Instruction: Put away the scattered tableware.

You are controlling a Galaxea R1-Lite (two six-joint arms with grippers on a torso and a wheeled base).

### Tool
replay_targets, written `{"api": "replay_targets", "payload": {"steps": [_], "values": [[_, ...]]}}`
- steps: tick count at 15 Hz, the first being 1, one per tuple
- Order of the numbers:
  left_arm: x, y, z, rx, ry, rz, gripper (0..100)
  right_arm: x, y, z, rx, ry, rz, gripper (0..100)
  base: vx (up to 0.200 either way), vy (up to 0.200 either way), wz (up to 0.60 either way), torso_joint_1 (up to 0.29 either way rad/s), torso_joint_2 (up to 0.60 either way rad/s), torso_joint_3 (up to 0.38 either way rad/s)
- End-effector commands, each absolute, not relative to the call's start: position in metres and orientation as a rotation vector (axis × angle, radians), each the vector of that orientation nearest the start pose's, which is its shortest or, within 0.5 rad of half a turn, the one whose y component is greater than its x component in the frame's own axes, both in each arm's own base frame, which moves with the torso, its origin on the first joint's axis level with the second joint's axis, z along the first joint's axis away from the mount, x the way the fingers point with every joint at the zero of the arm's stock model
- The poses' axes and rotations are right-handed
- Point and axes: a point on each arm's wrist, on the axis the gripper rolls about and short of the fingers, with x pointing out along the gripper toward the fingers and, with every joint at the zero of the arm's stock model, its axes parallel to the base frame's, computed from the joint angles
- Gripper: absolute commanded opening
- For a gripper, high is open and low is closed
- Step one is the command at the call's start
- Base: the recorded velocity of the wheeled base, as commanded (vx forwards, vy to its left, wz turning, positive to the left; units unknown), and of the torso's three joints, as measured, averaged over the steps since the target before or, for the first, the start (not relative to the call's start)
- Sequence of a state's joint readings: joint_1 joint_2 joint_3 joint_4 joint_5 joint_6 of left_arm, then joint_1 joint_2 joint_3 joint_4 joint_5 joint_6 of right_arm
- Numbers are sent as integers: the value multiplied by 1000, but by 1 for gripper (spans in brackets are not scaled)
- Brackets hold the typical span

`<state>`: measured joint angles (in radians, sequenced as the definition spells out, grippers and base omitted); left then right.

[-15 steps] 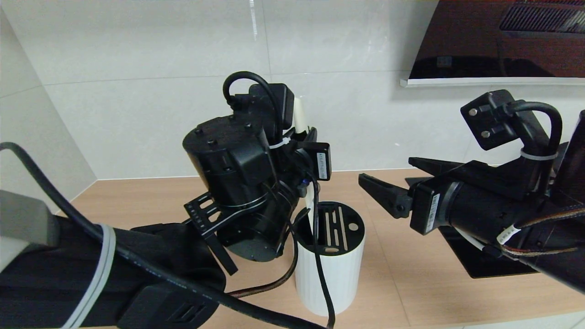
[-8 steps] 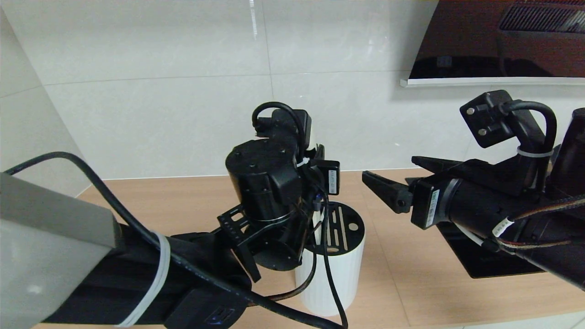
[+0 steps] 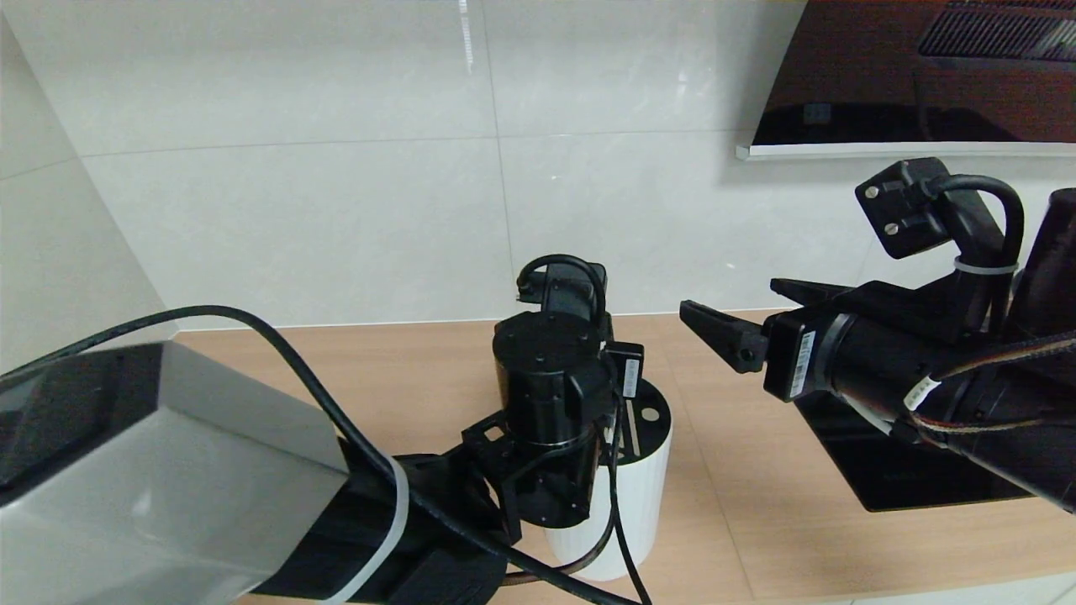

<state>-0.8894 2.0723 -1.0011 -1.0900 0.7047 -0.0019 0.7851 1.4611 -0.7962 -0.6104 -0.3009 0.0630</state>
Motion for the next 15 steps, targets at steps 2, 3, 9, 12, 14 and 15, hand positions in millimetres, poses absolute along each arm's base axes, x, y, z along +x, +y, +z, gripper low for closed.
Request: {"api": "replay_targets", "payload": {"steps": [2, 3, 9, 12, 14, 15], "values": [[259, -299, 131, 17, 20, -186, 0, 185, 176, 242, 28, 71, 483, 100, 0, 0, 0, 0, 0, 0], [259, -299, 129, 21, 24, -186, 0, 186, 175, 241, 27, 72, 476, 100, 0, 0, 0, 0, 0, 0], [255, -300, 119, 48, 49, -196, 100, 189, 176, 238, 21, 83, 471, 100, 0, 0, 0, 0, 0, 0], [254, -299, 123, 38, 40, -195, 100, 190, 176, 238, 20, 84, 471, 100, 0, 0, 0, 0, 0, 0], [254, -299, 125, 25, 27, -195, 100, 190, 176, 237, 20, 85, 471, 100, 0, 0, 0, 0, 0, 0], [253, -298, 130, 10, 13, -195, 100, 190, 176, 237, 20, 85, 471, 100, 0, 0, 0, 0, 0, 0]]}}
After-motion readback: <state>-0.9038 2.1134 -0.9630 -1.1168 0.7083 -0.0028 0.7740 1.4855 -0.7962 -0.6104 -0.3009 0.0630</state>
